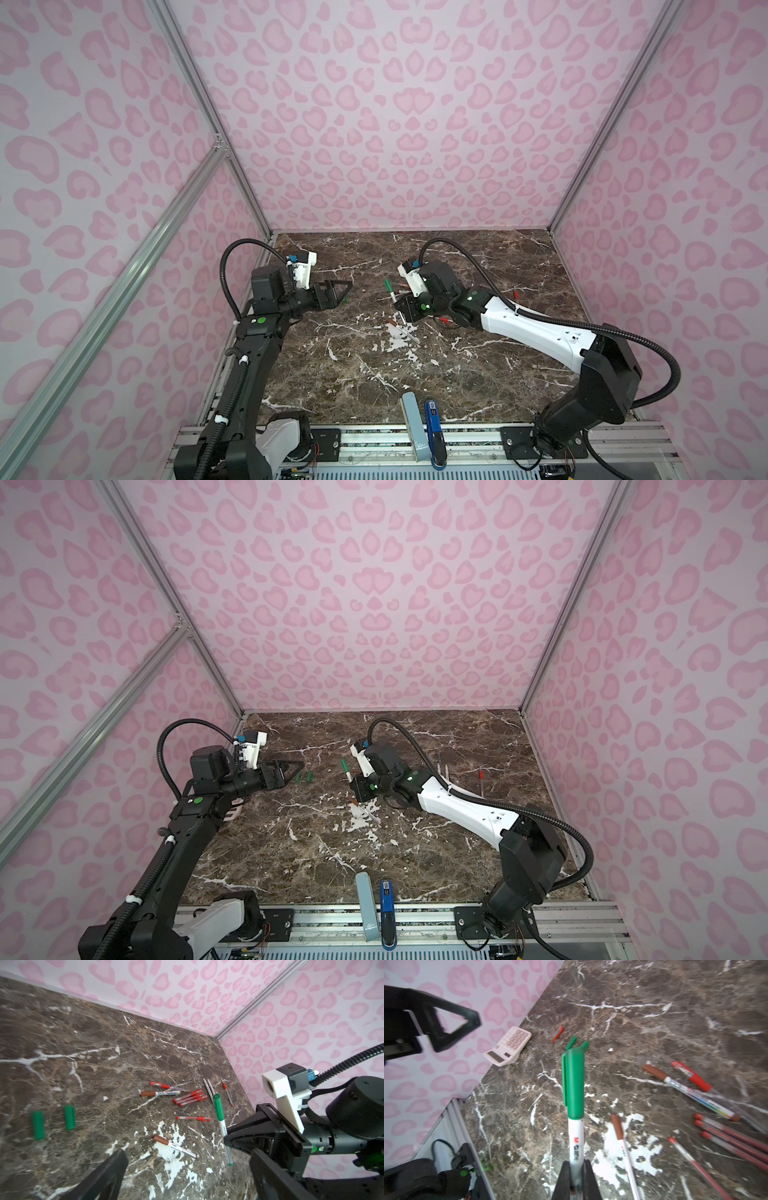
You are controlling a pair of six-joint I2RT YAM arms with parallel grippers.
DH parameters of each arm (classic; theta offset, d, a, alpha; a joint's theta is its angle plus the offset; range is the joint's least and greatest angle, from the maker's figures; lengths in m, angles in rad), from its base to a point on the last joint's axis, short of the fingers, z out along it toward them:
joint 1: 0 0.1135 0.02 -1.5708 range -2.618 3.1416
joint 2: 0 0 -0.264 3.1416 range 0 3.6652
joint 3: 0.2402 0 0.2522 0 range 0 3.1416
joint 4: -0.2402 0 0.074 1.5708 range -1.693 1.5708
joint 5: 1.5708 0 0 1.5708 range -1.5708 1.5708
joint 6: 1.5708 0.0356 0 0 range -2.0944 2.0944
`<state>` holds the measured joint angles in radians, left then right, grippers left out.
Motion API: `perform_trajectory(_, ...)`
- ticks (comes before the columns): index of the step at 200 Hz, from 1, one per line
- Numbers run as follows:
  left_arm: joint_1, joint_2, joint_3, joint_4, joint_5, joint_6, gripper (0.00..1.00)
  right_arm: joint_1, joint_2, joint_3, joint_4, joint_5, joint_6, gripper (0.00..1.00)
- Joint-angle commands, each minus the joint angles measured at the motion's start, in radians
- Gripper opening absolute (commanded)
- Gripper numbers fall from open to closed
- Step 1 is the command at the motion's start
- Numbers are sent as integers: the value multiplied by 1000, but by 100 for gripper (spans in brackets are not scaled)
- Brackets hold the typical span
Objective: Open the pen caps
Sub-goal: 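Carry the marker's green cap between the left gripper fingers and close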
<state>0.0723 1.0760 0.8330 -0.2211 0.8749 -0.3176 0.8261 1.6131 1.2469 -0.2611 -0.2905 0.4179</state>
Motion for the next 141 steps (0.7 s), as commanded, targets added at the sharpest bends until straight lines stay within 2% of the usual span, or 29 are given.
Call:
perform_trajectory(1, -30, 2, -12, 61, 88, -11, 94, 36, 11, -14, 111, -5, 60, 8)
perform_trajectory(52, -83, 35, -23, 84, 99, 2, 84, 113, 31, -4, 167, -22, 92, 7)
perform_trajectory(79, -101, 66, 1, 71, 94, 1, 74, 124, 52, 25, 145, -23, 97, 7)
perform_trajectory(107, -113, 76, -1, 79, 85, 8, 62, 136, 52, 2, 203, -38, 116, 7)
perform_trajectory(123, -113, 73, 0, 72, 79, 7, 53, 138, 71, 31, 165, -39, 110, 7)
perform_trajectory(141, -114, 66, -8, 74, 73, 6, 50, 149, 61, 15, 195, -29, 118, 7)
